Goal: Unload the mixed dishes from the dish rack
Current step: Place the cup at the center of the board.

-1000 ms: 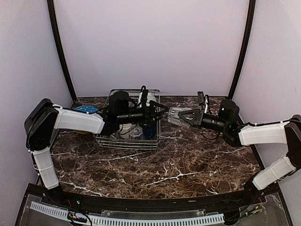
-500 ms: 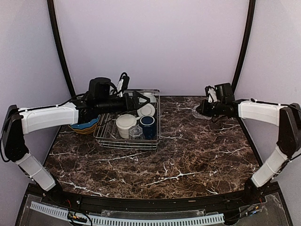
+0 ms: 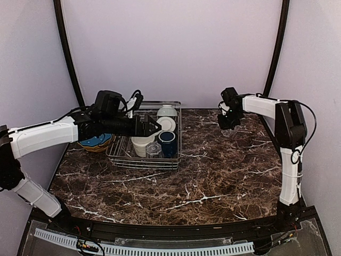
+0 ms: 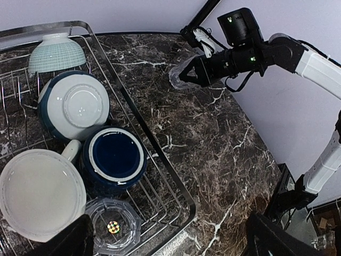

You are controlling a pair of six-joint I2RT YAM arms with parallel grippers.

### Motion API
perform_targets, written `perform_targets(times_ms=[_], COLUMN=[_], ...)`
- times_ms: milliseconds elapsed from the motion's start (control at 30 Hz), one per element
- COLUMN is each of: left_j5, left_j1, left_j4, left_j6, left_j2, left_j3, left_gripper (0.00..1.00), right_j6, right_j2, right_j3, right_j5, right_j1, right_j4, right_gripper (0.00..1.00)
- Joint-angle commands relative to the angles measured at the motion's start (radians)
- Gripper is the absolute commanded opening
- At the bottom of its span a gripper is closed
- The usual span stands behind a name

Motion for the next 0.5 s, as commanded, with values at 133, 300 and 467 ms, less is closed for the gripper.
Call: perform_targets(times_ms=[133,300,467], left_j5=[-0.04,-0.048,-0.086], left_j1=[-0.059,-0.083,-0.09], left_j4=[-0.09,-0.109,-0.163], left_j6=[0.005,-0.028,0.007], left_j2=[-0.053,-0.043,-0.038], left_j3=[-0.058,-0.07,-0.044], left_gripper=[0.99,0.98,0.98], right_j6=[-0.087,-0.1,-0.096], right_j2=[0.116,0.153,0.116], right_j3=[0.204,0.285,0.291], right_j5=[-0.001,0.001,0.028], right_j1=[-0.01,-0.01,-0.01], right_j4=[-0.159,-0.213,-0.241], right_gripper=[0.19,0.35,0.53])
